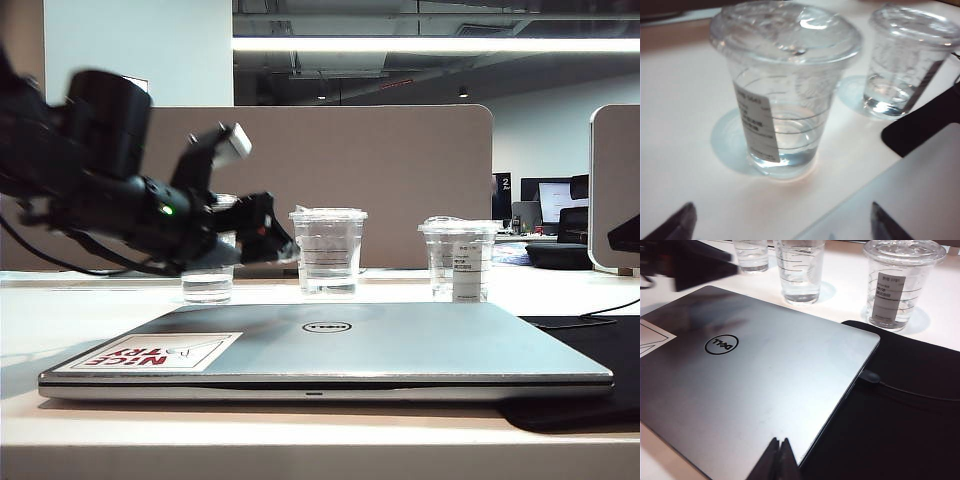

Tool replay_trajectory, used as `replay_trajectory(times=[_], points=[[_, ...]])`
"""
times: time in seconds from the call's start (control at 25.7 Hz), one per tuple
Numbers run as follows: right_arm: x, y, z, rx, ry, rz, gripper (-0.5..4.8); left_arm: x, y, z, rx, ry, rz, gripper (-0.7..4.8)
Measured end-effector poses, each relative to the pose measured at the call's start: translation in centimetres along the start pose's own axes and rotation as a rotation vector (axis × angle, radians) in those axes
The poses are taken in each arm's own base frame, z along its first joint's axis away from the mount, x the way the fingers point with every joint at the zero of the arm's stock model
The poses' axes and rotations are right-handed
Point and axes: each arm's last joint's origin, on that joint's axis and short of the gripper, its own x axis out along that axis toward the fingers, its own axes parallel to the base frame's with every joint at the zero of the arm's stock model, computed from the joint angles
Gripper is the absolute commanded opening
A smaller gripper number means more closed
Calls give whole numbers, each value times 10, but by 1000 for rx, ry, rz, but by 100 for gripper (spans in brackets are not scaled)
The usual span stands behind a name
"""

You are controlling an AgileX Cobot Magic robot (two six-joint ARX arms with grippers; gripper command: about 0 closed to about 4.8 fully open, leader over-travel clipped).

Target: Pick up the coffee cup on the middle and place it on the left side of the laptop.

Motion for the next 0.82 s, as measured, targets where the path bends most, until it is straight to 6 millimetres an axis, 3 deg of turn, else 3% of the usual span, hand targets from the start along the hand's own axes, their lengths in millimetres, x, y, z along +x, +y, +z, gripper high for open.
replay_trajectory(times=[0.08,0.43,0.82], points=[[-1,0,1,0,-16,0,-5,22,7,-2,-16,14,-6,479],[-1,0,2,1,-21,-1,-5,72,23,-8,-54,105,-19,479],[-1,0,2,1,-22,-1,-5,99,30,7,-39,57,-40,479]])
